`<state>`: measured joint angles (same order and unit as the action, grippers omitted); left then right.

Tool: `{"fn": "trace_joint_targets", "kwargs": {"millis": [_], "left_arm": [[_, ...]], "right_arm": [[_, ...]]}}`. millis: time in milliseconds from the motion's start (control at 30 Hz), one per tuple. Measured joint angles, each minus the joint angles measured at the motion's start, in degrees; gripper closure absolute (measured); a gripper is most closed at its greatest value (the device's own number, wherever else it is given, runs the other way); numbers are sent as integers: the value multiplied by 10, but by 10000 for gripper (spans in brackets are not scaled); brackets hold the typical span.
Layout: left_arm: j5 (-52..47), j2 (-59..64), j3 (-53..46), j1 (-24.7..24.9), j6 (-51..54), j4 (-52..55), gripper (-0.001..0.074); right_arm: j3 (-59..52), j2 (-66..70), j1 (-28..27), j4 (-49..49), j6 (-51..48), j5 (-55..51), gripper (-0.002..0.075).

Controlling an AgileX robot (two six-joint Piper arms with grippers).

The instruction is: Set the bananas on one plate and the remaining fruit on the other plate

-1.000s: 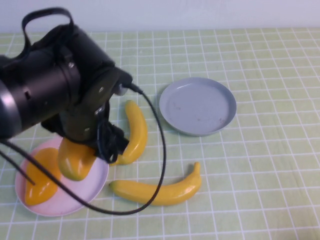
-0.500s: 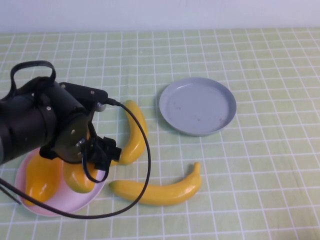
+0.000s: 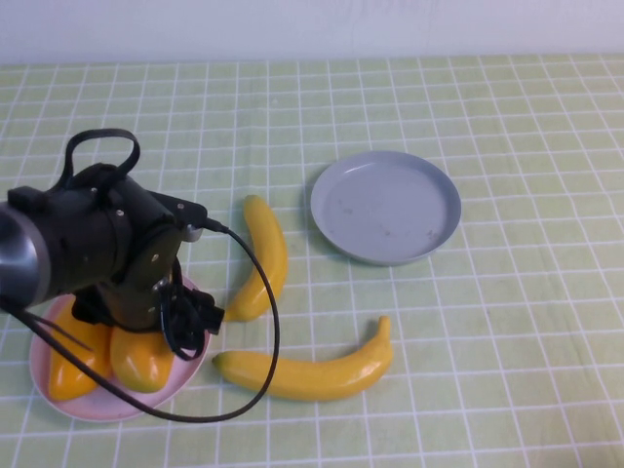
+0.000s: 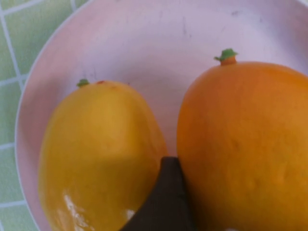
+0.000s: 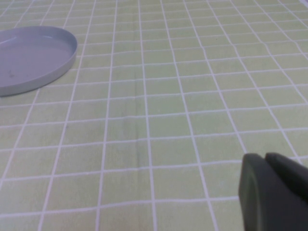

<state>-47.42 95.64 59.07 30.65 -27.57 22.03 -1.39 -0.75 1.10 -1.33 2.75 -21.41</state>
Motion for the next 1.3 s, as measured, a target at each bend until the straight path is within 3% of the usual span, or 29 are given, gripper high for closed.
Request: {"fn": "trace_joint_targets", "kwargs": {"millis": [233,533,600,667,800,867,1100,1300], "left_arm": [[-11,0,9,0,4,-17,93],[-121,0,99,0,47,-29,95],[-125,-2,107,1,62,-31,145],[-125,-7,110,7,70,-33,244],[-120,-35,110,33,76,-38,568],[-111,-63,101,51,75,-38,664],[-50,-198,33,111,50,-41,731],[-12,-336,-70,116,8,-41,734]], "right_arm": [[0,0,0,0,0,0,743],[0,0,0,0,0,0,743],[0,0,0,0,0,0,743],[0,0,0,0,0,0,743],[0,0,0,0,0,0,743],[0,0,0,0,0,0,743],[0,0,0,0,0,0,743],[0,0,0,0,0,0,743]]}}
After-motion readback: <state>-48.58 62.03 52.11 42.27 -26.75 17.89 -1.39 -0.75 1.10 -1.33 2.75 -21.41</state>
